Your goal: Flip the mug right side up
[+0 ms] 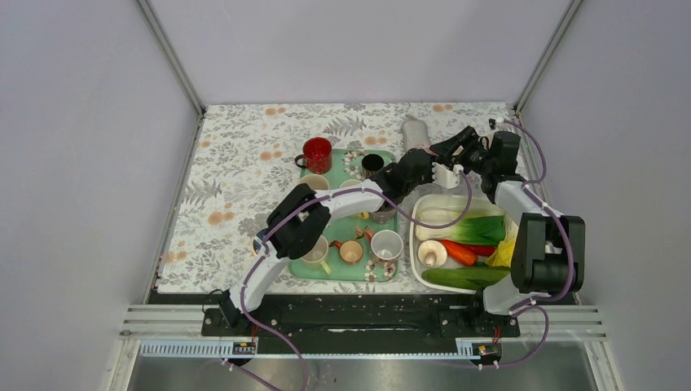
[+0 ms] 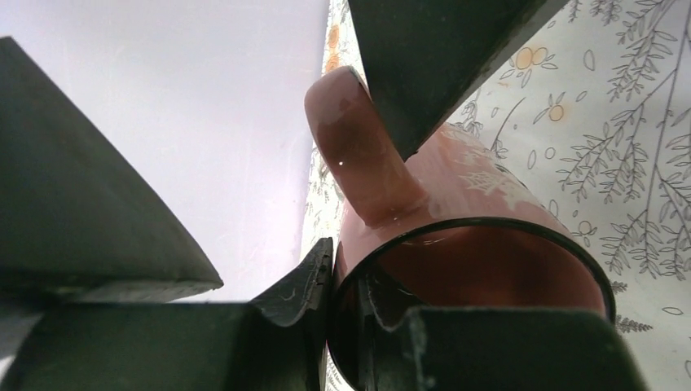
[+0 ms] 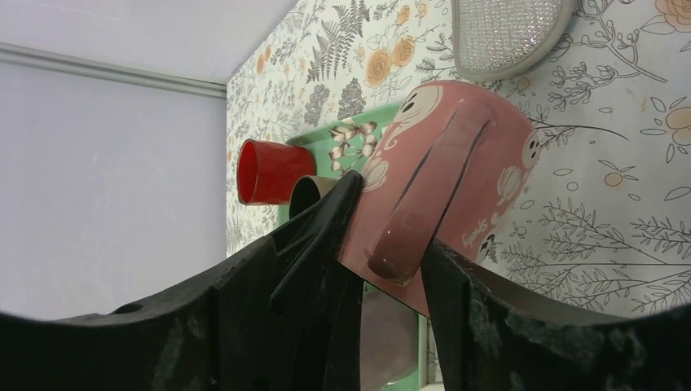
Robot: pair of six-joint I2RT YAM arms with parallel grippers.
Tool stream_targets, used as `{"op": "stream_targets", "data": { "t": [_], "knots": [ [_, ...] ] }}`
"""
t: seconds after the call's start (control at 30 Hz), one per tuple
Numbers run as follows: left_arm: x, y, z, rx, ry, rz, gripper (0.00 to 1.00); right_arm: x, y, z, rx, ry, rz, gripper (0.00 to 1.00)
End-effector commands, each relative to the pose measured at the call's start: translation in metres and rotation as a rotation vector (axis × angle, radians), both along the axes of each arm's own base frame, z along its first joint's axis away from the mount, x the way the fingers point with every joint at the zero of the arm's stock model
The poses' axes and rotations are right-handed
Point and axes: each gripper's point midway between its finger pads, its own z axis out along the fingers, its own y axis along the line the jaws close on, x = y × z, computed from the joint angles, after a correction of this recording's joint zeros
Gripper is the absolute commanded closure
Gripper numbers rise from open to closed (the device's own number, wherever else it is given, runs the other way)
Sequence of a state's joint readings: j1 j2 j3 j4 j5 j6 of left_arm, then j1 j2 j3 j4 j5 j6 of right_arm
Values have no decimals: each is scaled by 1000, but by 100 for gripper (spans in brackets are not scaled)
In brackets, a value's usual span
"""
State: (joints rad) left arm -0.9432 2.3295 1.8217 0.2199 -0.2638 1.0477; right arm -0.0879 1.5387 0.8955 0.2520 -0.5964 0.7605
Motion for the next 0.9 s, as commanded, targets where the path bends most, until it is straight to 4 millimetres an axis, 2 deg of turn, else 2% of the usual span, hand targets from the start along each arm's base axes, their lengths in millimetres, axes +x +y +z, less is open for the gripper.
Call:
{"op": "stream_targets", "data": {
  "t": [0.0, 0.1, 0.17, 0.37, 0.5, 0.7, 0.77, 0.87],
  "knots": [
    [8, -7, 65, -162, -55, 0, 100, -3, -7, -1, -59, -43, 16, 25],
    [8, -6, 63, -184, 23, 14, 100, -8, -21, -3, -128, -39, -20, 25],
    [8, -6, 61, -189, 65, 20, 100, -11, -27, 2, -182, -49, -27, 24],
    [7, -8, 57, -188, 115, 17, 100, -18, -30, 19, -256, -67, 0, 23],
    [7, -5, 55, -190, 141, 27, 100, -22, -38, 13, -285, -27, -23, 22],
    [12, 3, 61, -221, 182, 51, 100, -34, -48, 17, -374, -1, 8, 22],
    [14, 6, 63, -219, 162, 58, 100, -39, -49, 13, -376, 30, 33, 22],
    [19, 10, 72, -219, 83, 66, 100, -40, -65, 2, -383, 78, -17, 22]
  ]
}}
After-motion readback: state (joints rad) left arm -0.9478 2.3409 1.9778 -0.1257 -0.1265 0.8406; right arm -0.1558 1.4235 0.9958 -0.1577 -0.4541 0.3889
